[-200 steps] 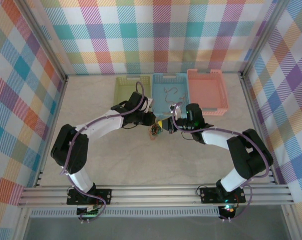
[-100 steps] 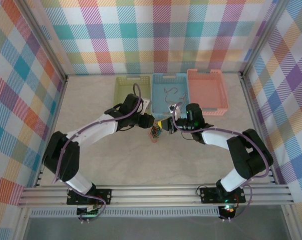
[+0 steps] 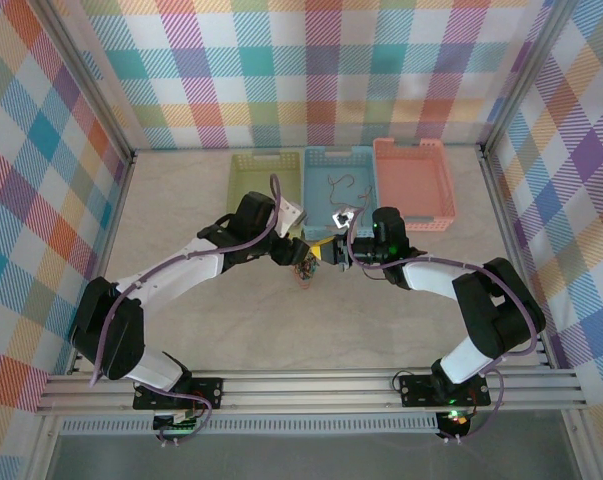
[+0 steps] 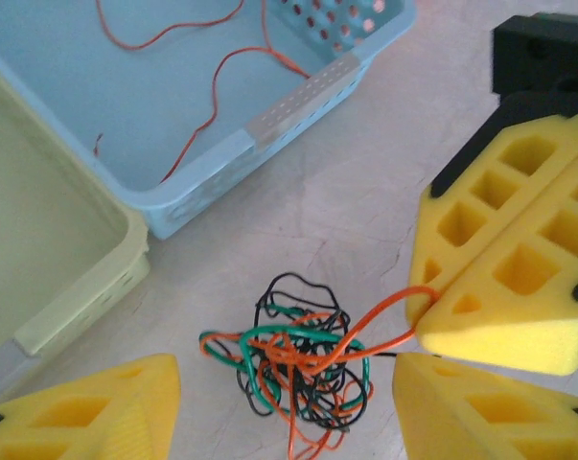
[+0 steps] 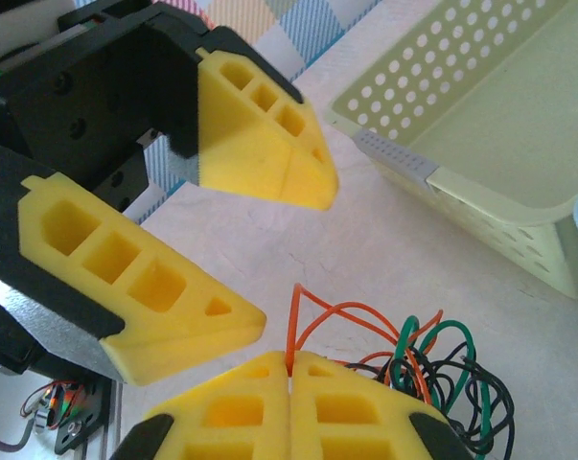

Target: Untangle the cables

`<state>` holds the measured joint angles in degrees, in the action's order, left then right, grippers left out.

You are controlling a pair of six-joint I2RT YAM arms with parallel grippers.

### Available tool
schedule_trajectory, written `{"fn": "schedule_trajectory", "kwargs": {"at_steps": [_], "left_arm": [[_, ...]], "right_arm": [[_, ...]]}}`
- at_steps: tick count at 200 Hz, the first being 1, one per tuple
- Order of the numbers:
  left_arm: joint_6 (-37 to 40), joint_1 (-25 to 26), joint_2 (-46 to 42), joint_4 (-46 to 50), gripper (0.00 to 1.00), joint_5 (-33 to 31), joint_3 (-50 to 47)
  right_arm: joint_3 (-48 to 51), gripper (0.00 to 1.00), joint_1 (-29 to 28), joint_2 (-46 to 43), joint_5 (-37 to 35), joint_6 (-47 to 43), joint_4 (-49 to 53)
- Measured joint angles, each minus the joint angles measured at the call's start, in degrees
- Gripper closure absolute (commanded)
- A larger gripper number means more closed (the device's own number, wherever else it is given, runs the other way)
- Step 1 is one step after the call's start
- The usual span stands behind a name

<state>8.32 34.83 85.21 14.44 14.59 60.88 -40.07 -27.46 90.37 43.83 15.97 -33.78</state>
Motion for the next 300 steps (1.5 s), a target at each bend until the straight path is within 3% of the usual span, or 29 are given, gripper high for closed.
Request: {"fn": "schedule_trajectory", "kwargs": {"at_steps": [97,172,205,247,300], "left_arm": [[1.7,0.0,0.2,-1.1,0.6,3.4,0.0],[1.6,0.0,1.6,-1.2,0.63,3.4,0.0],[1.5,0.0,2.1,-1.3,0.73,3.4,0.0],[-0.3,0.0,2.2,-2.6,1.0,3.6,0.0],[-2.3,0.0,2.0,-4.8,1.0,3.8,-1.8]], "right_arm": [[0.0,1.0,0.0,0.0,0.9,-0.4,-0.9],[0.0,1.0,0.0,0.0,0.8,-0.4,-0.9],[0.0,1.0,0.0,0.0,0.8,-0.4,-0.9],[0.0,1.0,0.0,0.0,0.8,-0.4,-0.9],[0.0,1.0,0.0,0.0,0.8,-0.4,-0.9]]}}
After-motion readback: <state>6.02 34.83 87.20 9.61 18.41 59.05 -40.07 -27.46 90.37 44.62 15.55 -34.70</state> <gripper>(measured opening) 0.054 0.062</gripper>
